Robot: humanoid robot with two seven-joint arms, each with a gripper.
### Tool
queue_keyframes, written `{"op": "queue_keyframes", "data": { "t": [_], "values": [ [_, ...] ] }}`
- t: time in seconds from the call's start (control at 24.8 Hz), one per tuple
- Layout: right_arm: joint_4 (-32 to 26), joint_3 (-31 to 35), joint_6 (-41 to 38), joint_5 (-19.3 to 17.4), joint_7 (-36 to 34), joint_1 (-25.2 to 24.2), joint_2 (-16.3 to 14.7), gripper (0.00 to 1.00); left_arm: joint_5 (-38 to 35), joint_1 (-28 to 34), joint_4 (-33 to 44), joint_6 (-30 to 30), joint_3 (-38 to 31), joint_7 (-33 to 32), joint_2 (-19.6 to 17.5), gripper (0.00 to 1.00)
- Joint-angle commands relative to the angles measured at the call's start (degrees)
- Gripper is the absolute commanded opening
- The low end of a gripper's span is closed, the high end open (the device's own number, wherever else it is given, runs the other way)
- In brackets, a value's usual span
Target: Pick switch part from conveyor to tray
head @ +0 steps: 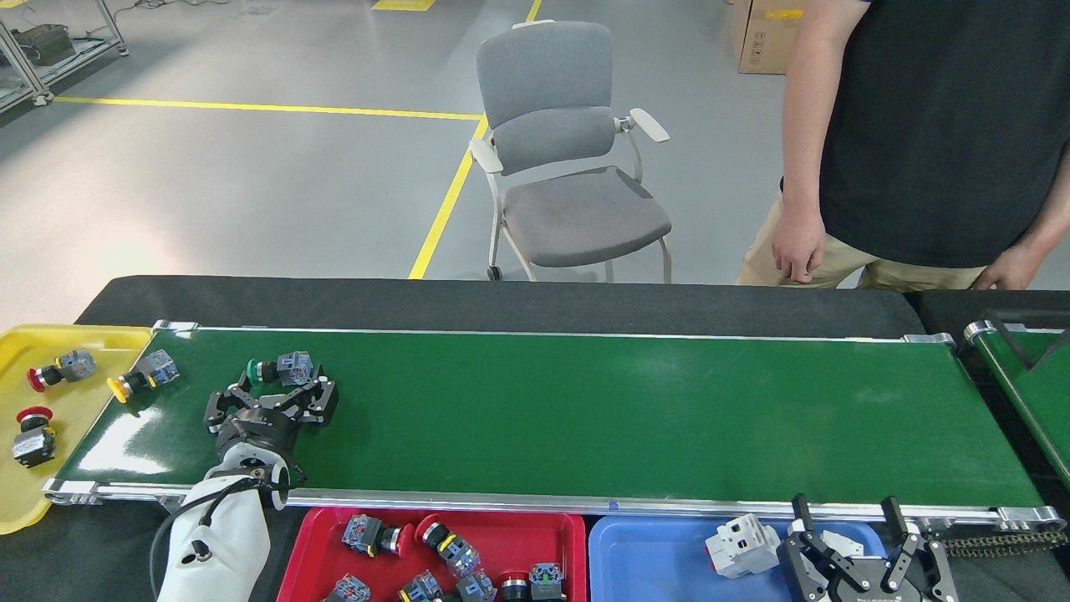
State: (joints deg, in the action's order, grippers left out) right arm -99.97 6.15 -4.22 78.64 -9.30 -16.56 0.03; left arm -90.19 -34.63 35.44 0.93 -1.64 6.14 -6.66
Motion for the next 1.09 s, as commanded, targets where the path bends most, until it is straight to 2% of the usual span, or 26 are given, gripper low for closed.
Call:
{"op": "queue_keyframes", "data": {
  "t": [0.0, 0.24, 0.32, 0.4, 0.52, 0.64, 0.72, 0.85, 1.05],
  "values": [
    [-0.05, 0.0, -0.26, -0.15, -0.19, 0.82, -0.38, 1.0, -0.08, -1.4, 0.33, 0.74, 0.15, 2.13, -0.37, 0.72],
    [0.39, 0.0, -0.17, -0.24, -0.28, 1.17, -0.3, 1.0, 0.01, -0.7, 1.47, -0.05, 0.24, 3.01, -0.19, 0.63],
    [0.65, 0.0, -0.08, -0.24, -0.19, 1.17, -0.3, 1.0, 0.01, 1.15, 5.25, -1.46, 0.33, 2.92, -0.1, 0.63],
    [0.74, 0.09, 0.09, -0.33, -0.1, 1.17, -0.21, 1.0, 0.1, 7.21, 15.27, -7.26, 1.47, 2.74, -0.1, 0.64],
    [1.09, 0.09, 0.09, -0.33, -0.19, 1.17, -0.21, 1.0, 0.54, 21.1, 36.37, -19.47, 1.47, 1.42, -0.98, 0.67],
    [1.09, 0.09, -0.08, -0.33, -0.37, 1.17, -0.38, 1.0, 0.54, 36.46, 55.42, -29.75, 1.47, -0.77, -1.51, 0.89],
    [1.09, 0.09, -0.08, -0.33, -0.37, 1.61, -0.38, 1.0, 0.54, 43.42, 62.21, -33.01, 1.47, -1.48, -0.98, 0.99],
    [1.18, 0.0, -0.26, -0.33, -0.37, 2.32, -0.65, 1.0, 0.54, 49.13, 65.37, -33.89, 1.56, -1.48, -0.28, 1.0],
    [1.36, -0.08, -0.35, -0.5, -0.28, 3.2, -0.56, 1.0, 0.63, 48.87, 65.02, -33.54, -0.64, -1.39, 0.16, 1.0]
  ]
}}
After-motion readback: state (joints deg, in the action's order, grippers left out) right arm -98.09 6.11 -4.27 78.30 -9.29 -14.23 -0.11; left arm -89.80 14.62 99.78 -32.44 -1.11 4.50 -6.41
